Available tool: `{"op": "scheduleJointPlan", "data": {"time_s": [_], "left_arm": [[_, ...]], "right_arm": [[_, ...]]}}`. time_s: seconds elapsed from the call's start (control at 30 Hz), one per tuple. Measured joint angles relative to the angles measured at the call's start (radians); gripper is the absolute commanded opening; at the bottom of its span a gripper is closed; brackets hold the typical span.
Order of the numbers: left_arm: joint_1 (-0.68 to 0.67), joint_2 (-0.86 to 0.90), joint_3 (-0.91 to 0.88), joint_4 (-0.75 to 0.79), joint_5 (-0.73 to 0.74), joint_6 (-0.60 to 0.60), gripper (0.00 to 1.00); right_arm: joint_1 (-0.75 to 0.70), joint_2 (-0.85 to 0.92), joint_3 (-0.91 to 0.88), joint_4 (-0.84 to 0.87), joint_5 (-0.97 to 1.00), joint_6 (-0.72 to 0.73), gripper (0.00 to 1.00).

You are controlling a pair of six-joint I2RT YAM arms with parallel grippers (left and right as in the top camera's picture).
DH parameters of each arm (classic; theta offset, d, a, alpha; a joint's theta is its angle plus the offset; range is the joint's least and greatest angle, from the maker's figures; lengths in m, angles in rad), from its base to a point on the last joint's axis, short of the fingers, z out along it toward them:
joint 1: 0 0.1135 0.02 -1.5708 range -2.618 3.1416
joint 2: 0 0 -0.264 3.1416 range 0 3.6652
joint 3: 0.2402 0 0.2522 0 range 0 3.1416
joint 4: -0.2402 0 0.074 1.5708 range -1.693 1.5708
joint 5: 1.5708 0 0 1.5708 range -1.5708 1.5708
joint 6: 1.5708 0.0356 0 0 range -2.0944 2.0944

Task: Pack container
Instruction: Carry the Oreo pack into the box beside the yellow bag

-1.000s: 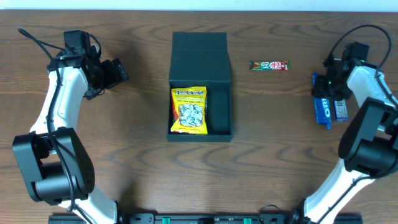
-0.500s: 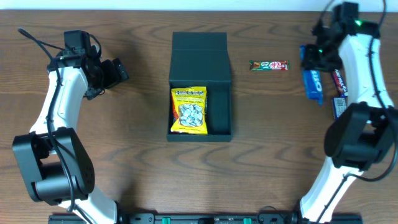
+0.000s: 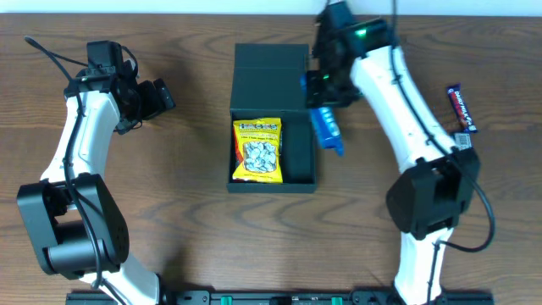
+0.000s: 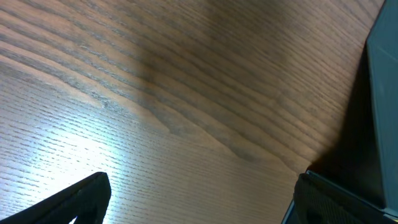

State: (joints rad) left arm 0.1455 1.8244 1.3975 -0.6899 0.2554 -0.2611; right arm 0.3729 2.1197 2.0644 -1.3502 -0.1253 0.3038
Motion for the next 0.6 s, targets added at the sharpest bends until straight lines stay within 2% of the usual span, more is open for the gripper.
{"op": "scheduleJointPlan", "data": {"time_s": [0.23,0.3,0.6], "left_arm": [[0.0,0.0,0.0,0.003,0.0,0.0,0.95],[0.0,0.0,0.0,0.003,0.0,0.0,0.95],[0.0,0.0,0.0,0.003,0.0,0.015,0.95]], "right_arm": [[0.12,0.0,-0.035,0.038,0.082,0.199,0.04],[0.142,0.0,-0.069,0.058,0.1,0.236,0.02],[0.19,0.001,-0.222,0.164,0.15,0.324,0.01]]}}
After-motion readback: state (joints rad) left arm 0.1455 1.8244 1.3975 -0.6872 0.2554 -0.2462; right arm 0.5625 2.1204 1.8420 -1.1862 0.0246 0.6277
